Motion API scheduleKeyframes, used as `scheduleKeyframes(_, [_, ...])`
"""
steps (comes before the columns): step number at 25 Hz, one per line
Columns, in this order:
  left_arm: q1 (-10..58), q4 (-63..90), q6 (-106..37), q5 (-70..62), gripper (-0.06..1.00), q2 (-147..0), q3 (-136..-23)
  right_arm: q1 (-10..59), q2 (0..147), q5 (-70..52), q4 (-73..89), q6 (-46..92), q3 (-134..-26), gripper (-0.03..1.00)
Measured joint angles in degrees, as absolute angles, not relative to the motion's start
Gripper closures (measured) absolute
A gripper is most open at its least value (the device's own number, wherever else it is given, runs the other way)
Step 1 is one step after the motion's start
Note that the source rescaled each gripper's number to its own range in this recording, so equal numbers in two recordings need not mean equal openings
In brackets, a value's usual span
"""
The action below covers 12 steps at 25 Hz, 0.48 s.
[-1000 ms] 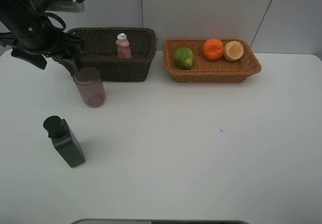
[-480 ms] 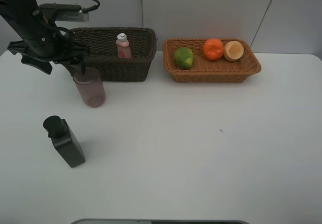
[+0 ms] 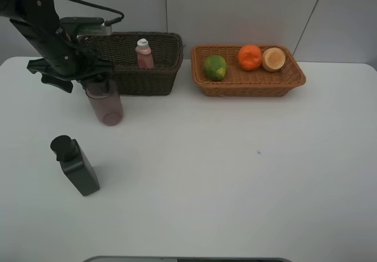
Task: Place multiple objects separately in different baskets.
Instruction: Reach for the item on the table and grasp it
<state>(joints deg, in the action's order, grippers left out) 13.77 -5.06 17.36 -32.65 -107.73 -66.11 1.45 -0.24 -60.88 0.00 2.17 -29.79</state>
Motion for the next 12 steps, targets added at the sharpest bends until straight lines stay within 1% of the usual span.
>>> scheduleKeyframes(12, [13.77,-4.54,17.49,-29.33,-0.06,-110.66,-66.11,1.45,-0.24,-60.88,0.00,2.17,-29.79,0.08])
